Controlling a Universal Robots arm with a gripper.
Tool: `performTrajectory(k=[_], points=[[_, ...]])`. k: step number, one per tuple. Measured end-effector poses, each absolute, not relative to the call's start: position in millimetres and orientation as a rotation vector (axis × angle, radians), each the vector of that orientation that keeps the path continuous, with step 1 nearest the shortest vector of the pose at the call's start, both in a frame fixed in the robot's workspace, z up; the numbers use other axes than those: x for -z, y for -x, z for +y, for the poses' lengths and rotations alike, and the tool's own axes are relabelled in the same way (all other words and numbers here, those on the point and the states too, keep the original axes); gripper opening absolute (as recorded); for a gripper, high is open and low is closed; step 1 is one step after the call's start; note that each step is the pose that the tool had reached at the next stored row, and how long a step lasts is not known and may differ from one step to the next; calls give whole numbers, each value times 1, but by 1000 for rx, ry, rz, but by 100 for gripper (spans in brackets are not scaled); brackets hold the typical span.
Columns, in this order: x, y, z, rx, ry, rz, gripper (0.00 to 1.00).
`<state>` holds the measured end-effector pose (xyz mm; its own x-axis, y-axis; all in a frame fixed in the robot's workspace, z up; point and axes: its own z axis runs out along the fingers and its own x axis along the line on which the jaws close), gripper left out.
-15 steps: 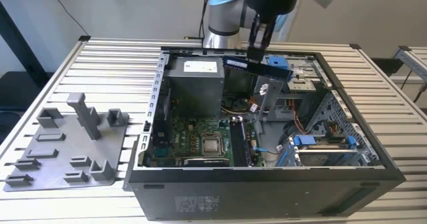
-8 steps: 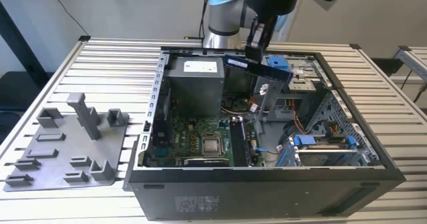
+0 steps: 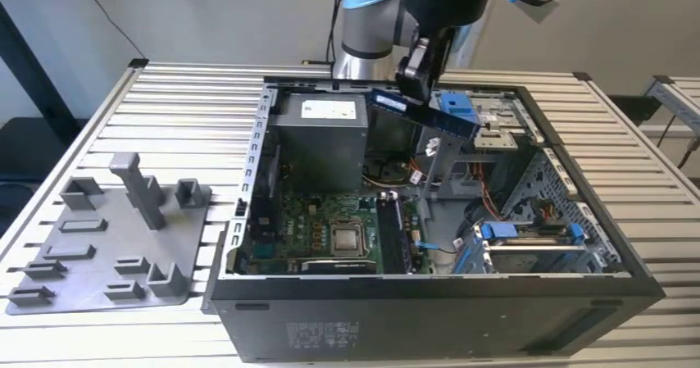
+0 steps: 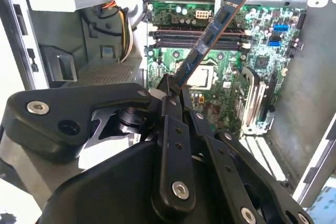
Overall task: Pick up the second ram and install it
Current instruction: 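Insert the second ram into the second slot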
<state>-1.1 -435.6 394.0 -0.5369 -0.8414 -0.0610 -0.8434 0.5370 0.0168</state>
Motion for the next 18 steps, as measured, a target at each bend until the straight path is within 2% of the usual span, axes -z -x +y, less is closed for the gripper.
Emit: performTrajectory(k=[18], points=[[-393, 1, -436, -47, 1104, 2890, 14]])
